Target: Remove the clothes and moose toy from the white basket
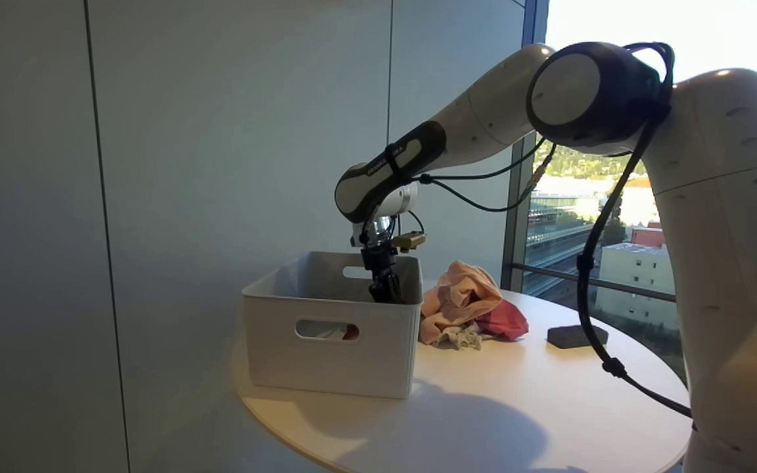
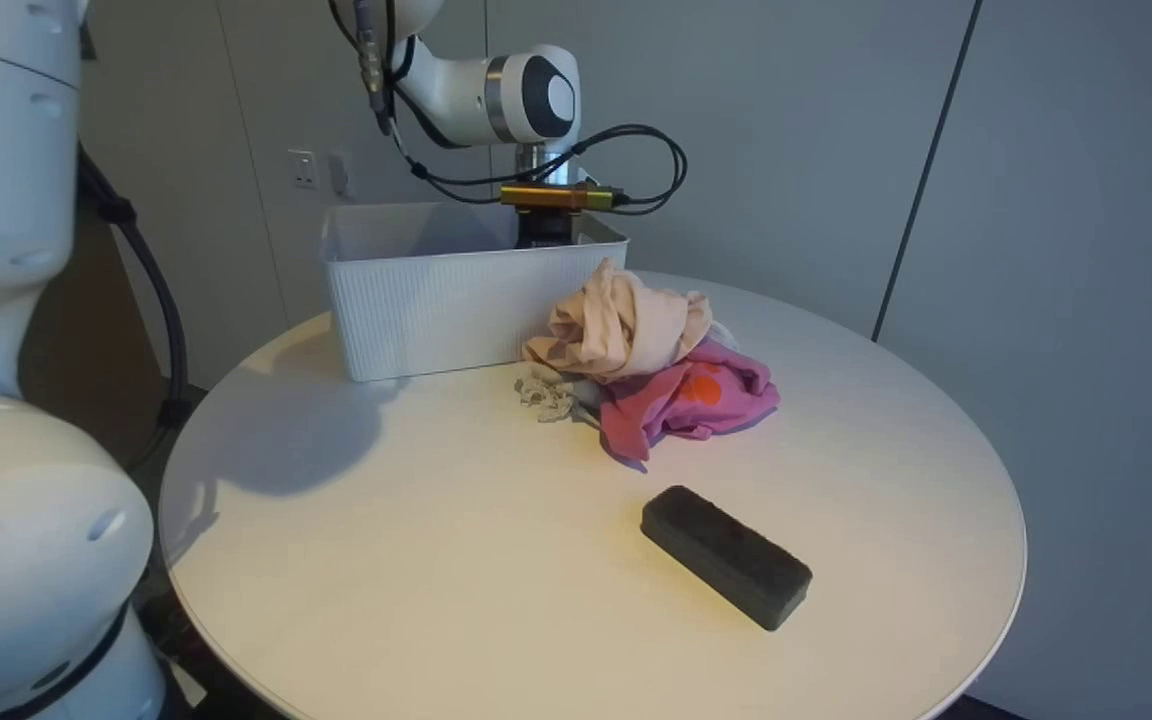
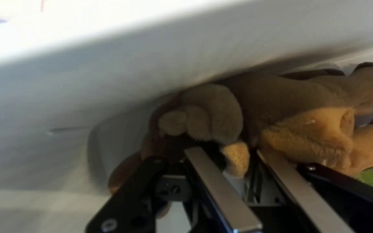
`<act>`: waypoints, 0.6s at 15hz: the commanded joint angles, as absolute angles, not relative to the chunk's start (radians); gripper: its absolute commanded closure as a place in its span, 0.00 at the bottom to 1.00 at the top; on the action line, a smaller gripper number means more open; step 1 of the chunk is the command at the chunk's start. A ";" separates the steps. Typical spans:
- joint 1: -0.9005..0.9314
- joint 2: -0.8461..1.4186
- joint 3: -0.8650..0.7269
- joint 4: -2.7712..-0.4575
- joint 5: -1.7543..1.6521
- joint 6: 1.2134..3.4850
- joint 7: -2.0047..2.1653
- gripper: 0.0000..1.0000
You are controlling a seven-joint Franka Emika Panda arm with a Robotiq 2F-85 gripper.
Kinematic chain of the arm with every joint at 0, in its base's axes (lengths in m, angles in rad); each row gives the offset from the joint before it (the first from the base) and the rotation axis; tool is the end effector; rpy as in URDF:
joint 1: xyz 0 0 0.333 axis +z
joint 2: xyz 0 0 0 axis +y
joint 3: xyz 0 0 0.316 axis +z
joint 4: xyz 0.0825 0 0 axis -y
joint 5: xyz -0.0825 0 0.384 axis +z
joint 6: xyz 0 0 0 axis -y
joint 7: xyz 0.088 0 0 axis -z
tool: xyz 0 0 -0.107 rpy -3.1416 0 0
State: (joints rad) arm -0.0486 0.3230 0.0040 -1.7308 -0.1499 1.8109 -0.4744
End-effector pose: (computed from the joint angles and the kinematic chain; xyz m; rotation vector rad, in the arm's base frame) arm 0.6159 -0.0401 0.3770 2.9531 0.7278 -0.4133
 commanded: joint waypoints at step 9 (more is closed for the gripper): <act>-0.017 0.200 0.026 -1.801 -0.186 1.919 -0.409 0.93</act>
State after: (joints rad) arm -0.0454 0.3074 0.0111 -1.7324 -0.1401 1.8452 -0.4386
